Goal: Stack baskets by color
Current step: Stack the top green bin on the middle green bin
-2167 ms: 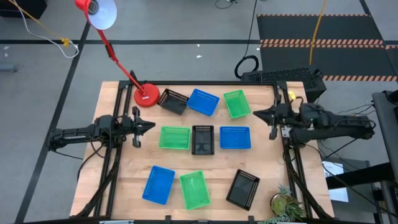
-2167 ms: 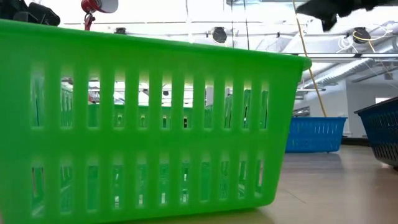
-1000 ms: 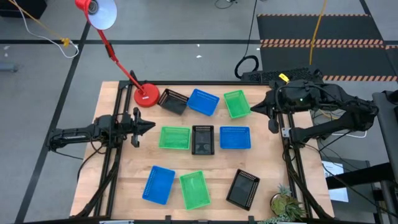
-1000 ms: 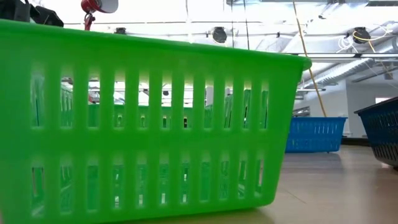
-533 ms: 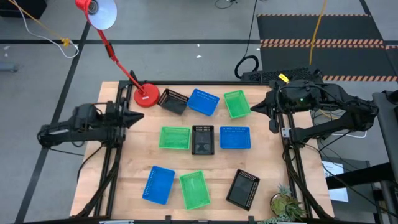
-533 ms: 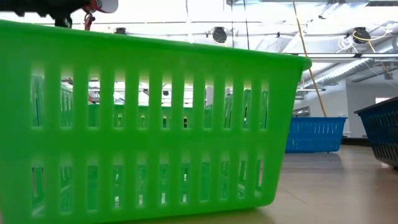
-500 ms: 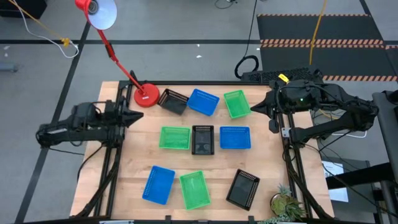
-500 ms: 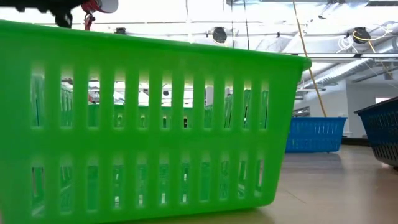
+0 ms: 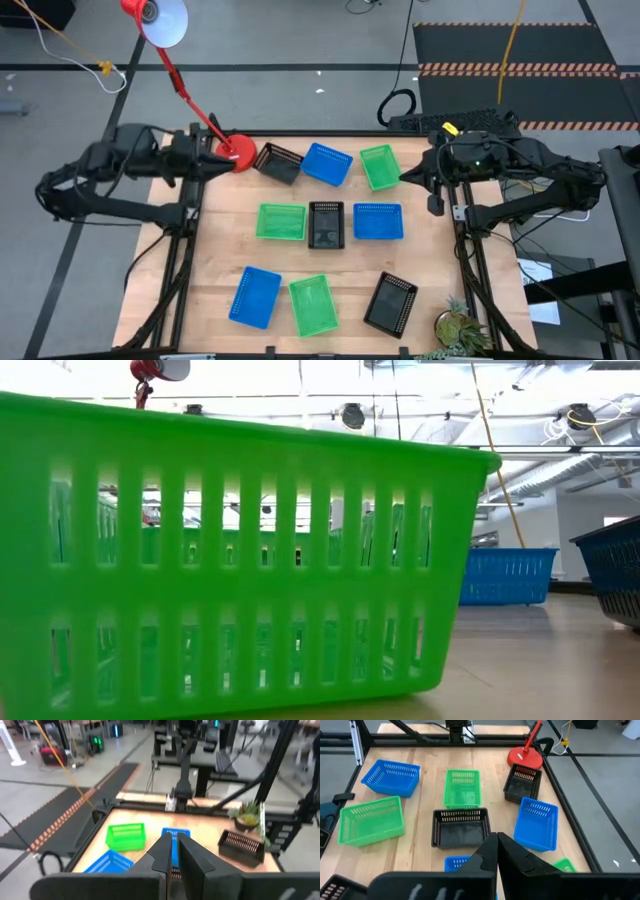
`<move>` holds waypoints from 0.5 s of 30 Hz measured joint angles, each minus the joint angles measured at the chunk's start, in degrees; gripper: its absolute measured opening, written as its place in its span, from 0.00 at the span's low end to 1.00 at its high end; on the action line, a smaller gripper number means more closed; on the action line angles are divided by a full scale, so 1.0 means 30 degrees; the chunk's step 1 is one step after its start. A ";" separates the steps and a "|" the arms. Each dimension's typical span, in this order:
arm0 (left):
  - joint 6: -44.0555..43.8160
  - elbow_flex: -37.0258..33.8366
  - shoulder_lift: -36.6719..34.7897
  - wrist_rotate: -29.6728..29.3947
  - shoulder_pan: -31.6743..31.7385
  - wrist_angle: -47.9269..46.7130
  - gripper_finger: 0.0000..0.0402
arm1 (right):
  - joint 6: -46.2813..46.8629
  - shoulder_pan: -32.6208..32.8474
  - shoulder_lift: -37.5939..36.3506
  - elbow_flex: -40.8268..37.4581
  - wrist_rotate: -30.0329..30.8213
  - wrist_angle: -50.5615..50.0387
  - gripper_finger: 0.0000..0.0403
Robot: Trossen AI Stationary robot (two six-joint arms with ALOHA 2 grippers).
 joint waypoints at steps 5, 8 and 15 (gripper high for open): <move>0.0153 0.4049 0.3247 -0.0065 0.0007 -0.3206 0.08 | 0.0000 0.0000 0.0043 -0.0087 -0.0007 0.0109 0.00; 0.0094 0.4942 0.4443 -0.0077 -0.0055 -0.3566 0.08 | 0.0000 0.0000 0.0077 -0.0087 -0.0007 0.0087 0.00; 0.0691 0.3322 0.5446 -0.1165 -0.1042 -0.2899 0.08 | 0.0586 0.0007 0.0071 -0.0087 -0.0015 0.0057 0.00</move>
